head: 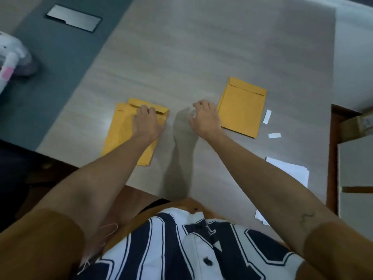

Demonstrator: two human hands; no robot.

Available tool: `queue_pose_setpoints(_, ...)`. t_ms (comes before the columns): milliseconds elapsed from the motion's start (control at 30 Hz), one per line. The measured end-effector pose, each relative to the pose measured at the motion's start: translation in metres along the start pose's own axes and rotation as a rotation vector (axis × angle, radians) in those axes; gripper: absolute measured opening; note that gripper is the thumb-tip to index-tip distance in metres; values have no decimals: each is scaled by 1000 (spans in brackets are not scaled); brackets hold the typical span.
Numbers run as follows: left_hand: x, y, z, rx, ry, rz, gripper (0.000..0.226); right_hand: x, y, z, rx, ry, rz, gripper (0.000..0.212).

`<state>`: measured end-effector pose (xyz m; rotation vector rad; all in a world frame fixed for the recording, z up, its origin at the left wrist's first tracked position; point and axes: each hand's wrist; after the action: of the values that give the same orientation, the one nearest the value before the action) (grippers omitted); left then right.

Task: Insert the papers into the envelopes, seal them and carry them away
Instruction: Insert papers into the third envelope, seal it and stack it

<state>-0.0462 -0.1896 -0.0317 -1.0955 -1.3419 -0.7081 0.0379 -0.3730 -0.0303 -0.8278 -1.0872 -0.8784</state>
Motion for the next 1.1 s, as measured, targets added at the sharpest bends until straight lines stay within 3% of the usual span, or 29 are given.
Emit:
queue_pose_setpoints(167, -3, -26, 64, 239, -98, 80, 76, -18, -11, 62, 72, 92, 137, 55)
queue_pose_setpoints(300, -12, -39, 94, 286, -154, 146, 91, -36, -17, 95, 65, 13, 252, 58)
queue_pose_setpoints(433, -14, -40, 101, 264, -137, 109, 89, -49, -27, 106, 114, -117, 284, 55)
queue_pose_setpoints(600, -10, -27, 108, 369, -314, 96, 81, -64, -48, 101, 82, -78, 222, 64)
queue_pose_setpoints(800, 5, -8, 86, 297, -596, 161, 45, -66, -60, 88, 9, 2, 152, 59)
queue_pose_setpoints(1000, 3, -6, 42, 107, -637, 309, 49, -45, -71, 44, -281, 256, -172, 49)
queue_pose_setpoints(1100, -9, -12, 19, -32, -590, 363, 56, -32, -83, 13, -382, 332, -148, 59)
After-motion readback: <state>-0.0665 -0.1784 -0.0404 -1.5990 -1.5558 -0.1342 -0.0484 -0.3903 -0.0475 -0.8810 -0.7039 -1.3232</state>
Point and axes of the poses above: each hand's wrist, its own y-axis towards the middle knuckle, its own x-axis out of the back of the hand, z = x × y, and after that the axes turned 4 degrees about -x, right-handed
